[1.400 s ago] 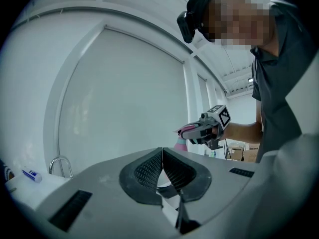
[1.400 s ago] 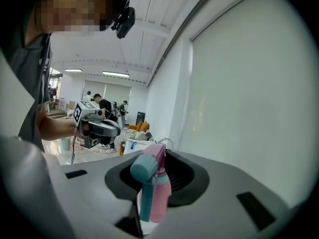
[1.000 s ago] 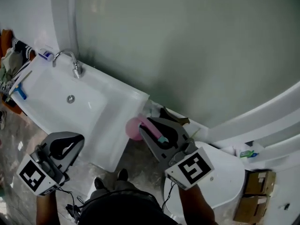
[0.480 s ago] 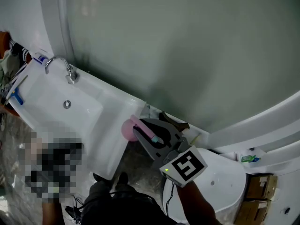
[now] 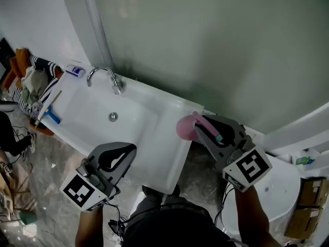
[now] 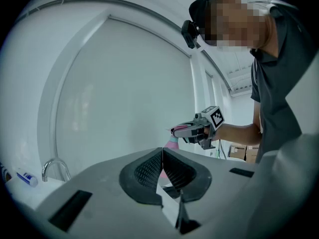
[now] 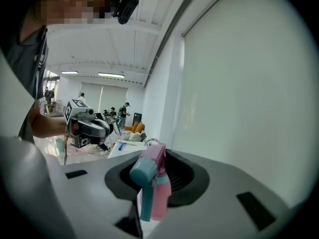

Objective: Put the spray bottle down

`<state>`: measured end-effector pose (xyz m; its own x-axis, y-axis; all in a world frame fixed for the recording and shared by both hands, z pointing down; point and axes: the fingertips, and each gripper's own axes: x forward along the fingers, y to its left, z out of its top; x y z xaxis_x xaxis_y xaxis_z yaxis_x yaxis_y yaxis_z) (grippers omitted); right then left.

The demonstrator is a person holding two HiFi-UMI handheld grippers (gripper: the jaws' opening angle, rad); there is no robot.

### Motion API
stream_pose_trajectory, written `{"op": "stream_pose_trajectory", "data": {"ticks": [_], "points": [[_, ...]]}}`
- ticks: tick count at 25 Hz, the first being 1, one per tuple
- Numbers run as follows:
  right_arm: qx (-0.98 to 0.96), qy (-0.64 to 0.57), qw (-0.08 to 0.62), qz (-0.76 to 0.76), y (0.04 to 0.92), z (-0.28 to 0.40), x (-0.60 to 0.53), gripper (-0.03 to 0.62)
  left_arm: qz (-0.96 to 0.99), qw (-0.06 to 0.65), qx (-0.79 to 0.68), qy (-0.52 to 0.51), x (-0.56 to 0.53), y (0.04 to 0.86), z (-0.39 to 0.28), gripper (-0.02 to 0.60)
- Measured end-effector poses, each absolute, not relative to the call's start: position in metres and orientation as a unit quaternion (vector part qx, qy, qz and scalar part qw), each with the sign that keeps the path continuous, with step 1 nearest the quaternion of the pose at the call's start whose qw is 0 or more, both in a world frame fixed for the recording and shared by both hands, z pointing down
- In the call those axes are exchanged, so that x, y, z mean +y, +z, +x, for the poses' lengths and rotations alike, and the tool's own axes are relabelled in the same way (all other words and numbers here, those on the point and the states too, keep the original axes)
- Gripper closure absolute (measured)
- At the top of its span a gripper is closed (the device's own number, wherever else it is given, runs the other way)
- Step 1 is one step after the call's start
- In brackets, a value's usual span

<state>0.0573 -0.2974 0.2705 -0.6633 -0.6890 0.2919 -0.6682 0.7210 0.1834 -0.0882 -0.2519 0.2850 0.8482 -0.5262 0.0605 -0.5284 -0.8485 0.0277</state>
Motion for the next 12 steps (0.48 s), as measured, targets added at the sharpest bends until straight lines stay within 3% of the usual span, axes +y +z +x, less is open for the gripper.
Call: {"op": "stream_pose_trajectory", "data": {"ticks": [12], "points": [[-0.89,-0.027,0.188,0.416,0.271,0.028,-0.299,0.507,0.972,0.031,-0.233,0.0,-0.267,0.292,-0.123,0.575]]}}
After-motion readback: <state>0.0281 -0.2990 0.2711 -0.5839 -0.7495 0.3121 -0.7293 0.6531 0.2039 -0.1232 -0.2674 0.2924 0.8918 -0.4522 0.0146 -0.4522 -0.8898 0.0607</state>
